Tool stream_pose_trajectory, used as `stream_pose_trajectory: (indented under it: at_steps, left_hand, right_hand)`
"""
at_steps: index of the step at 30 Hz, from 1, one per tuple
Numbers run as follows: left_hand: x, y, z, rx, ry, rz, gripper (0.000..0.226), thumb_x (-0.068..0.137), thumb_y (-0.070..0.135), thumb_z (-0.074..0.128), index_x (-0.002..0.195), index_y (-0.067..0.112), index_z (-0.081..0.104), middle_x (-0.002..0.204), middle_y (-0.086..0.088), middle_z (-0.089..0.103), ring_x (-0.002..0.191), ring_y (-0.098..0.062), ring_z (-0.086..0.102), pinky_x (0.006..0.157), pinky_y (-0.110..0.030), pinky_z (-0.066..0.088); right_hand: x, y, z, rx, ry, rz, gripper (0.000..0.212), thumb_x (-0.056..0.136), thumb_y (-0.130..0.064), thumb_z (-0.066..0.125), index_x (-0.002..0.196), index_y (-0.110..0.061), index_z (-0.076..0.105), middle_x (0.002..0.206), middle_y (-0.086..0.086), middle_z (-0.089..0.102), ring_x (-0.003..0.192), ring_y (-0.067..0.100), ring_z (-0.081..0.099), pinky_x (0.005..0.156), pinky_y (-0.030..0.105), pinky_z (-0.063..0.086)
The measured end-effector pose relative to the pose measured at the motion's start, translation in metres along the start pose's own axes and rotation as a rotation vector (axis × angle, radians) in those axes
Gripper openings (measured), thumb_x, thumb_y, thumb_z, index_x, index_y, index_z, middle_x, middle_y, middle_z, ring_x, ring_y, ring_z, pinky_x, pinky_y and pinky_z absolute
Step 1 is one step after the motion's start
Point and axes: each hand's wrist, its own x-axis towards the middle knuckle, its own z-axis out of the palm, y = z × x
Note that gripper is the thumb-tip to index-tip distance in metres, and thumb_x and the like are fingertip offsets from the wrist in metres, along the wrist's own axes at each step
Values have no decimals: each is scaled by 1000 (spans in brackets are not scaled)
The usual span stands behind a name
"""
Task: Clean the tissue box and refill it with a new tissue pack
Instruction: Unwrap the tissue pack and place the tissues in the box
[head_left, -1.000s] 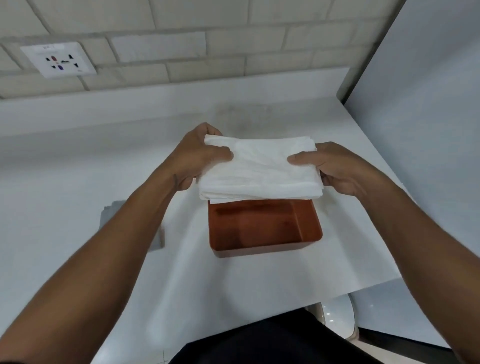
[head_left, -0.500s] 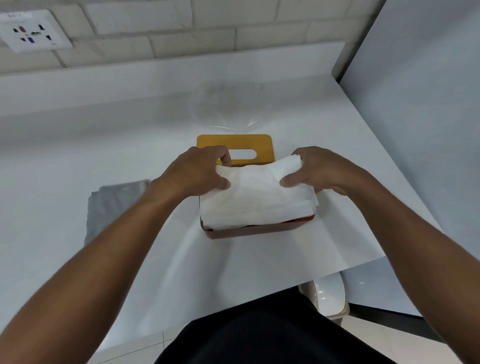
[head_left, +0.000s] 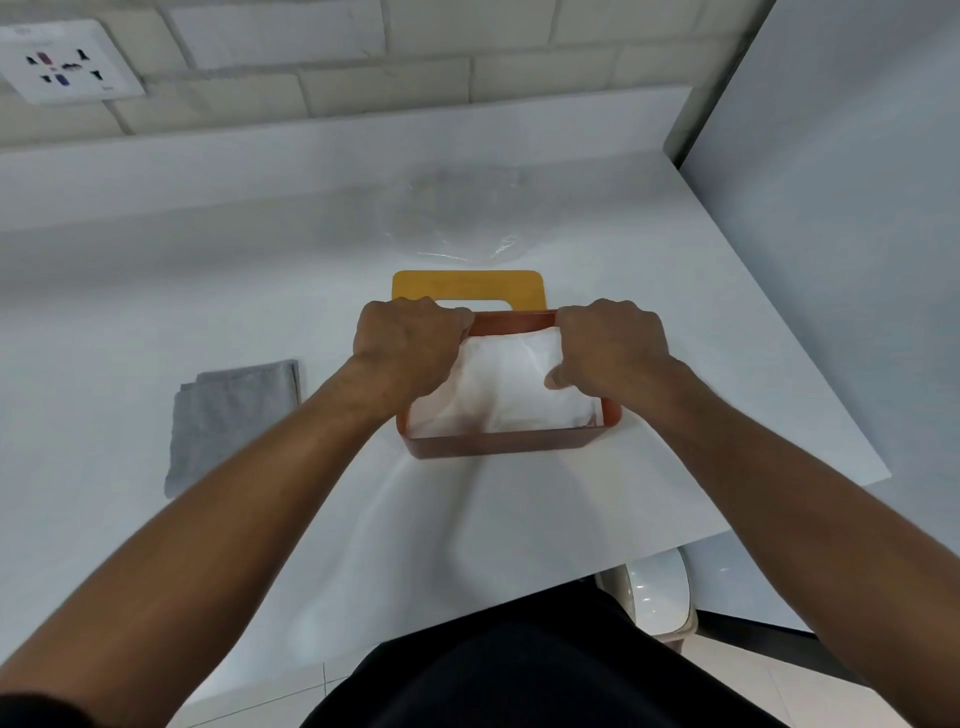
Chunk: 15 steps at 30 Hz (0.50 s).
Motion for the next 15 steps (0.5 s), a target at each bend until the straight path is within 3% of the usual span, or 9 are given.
stream_pose_trajectory:
  at_steps: [3,8,12,15]
  left_hand:
    - [4,1,3,36,0,-4,14,104,30,57,118,33,56,85,3,49,77,-24,52,69,-35,38]
    - [8,0,7,84,-9,-29,24,104,28,57,126,36,64,110,2,68,99,-25,67,73,-34,38]
    - [9,2,12,148,-12,-16,29,106,25,52,127,35,69,114,4,71,104,-23,70,74,-33,40]
    - [10,3,15,172,-20,-8,30,107,24,50,127,34,70,114,5,72,103,-21,70,75,-32,41]
  right_hand:
    - [6,-1,5,-12,30,-7,57,74,-55,77,116,-21,58,72,-4,47,72,21,50,62,33,38]
    - [10,0,8,-37,93,-67,57,77,-50,77,124,-26,55,107,0,66,90,27,63,66,32,37]
    - [11,-3,9,-145,85,-69,42,79,-49,75,112,-27,63,105,-1,64,78,21,55,65,31,35]
    - [12,-5,12,-200,92,-84,42,80,-48,75,112,-24,62,101,0,64,75,20,50,66,32,34]
